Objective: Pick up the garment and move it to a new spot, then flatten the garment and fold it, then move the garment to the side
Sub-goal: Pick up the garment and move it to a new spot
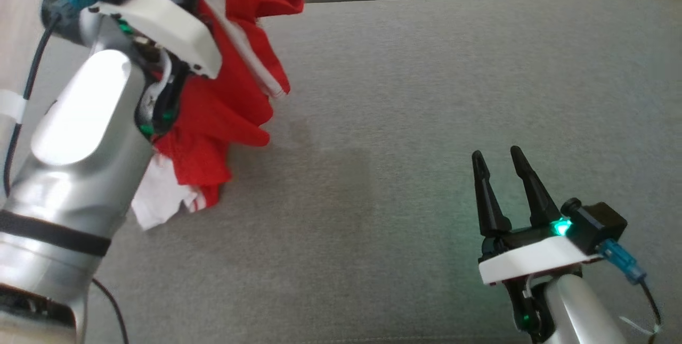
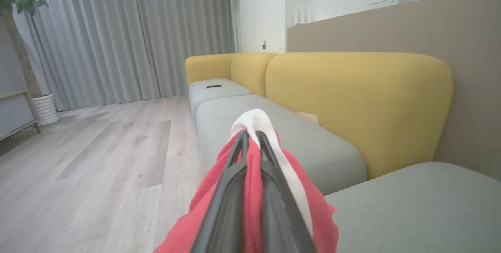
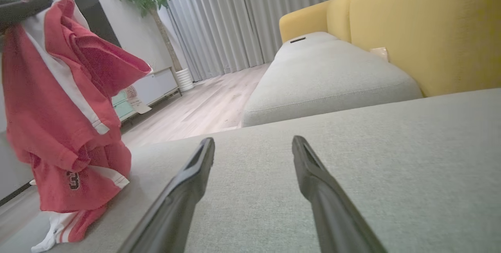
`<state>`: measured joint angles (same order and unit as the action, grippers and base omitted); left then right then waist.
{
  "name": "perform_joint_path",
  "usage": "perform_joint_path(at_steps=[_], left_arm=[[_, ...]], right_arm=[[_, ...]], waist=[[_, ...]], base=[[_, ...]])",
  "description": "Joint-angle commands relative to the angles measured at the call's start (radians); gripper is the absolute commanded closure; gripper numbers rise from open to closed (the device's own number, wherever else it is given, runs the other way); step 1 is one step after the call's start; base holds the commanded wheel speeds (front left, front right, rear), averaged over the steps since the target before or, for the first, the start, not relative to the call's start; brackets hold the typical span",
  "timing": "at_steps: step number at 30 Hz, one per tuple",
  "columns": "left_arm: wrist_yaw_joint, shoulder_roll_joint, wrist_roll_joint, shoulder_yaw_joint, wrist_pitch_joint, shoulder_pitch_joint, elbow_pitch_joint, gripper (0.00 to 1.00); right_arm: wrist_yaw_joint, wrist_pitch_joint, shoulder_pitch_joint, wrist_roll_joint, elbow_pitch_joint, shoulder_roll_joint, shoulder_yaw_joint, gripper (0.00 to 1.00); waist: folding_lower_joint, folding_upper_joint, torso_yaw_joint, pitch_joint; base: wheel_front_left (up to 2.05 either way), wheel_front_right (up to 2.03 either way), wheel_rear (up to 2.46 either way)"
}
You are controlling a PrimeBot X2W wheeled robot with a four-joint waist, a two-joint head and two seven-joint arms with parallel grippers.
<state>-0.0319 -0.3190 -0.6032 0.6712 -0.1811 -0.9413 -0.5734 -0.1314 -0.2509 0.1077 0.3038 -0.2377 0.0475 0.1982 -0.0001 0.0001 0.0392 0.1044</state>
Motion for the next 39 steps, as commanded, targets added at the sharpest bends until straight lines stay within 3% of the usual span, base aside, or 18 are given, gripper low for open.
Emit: perform_joint_path(at_steps=[1,6,17,31,32,33,34,39], left_arm=[[-0.013,-0.025,-0.013,-0.040,0.003,-0.050,0.060,1.00],[-0.042,0.003,-0.026,-0.048,-0.003,-0.047,0.143,1.00],[-0.052,0.095,-0.020,-0.032,-0.025,-0.127,0.259,1.00],[-0.059,0.156,0.037,0.039,-0.054,-0.125,0.098,1.00],[-0.053,0.166,0.039,0.042,-0.060,-0.124,0.078,0.80],[-0.043,0.177,0.039,0.046,-0.065,-0.120,0.058,0.32],[-0.035,0.191,0.049,0.056,-0.071,-0.117,0.012,0.00],[-0.013,0.213,0.065,0.059,-0.079,-0.107,-0.047,0.00]], right_arm=[[0.001,-0.011,0.017,0.009,0.038,0.003,0.021,0.00],[0.001,-0.011,0.019,0.014,0.038,0.003,0.023,0.00],[0.001,-0.011,0.032,0.035,0.049,0.003,0.043,0.00],[0.001,-0.011,0.066,0.077,0.093,0.003,0.083,0.00],[0.001,-0.011,0.066,0.079,0.096,0.003,0.085,0.00],[0.001,-0.011,0.066,0.081,0.098,0.003,0.086,0.00],[0.001,-0.011,0.065,0.083,0.098,0.003,0.086,0.00],[0.001,-0.011,0.062,0.077,0.098,0.003,0.079,0.00]], waist=[[0.0001,-0.0001,-0.028,0.000],[0.0001,-0.0001,-0.077,-0.002],[0.0001,-0.0001,-0.205,-0.001],[0.0001,-0.0001,-0.363,0.081],[0.0001,-0.0001,-0.369,0.087],[0.0001,-0.0001,-0.374,0.092],[0.0001,-0.0001,-0.377,0.098],[0.0001,-0.0001,-0.348,0.100]], base=[[0.00,0.00,0.00],[0.00,0.00,0.00],[0.00,0.00,0.00],[0.00,0.00,0.00],[0.00,0.00,0.00],[0.00,0.00,0.00],[0.00,0.00,0.00],[0.00,0.00,0.00]])
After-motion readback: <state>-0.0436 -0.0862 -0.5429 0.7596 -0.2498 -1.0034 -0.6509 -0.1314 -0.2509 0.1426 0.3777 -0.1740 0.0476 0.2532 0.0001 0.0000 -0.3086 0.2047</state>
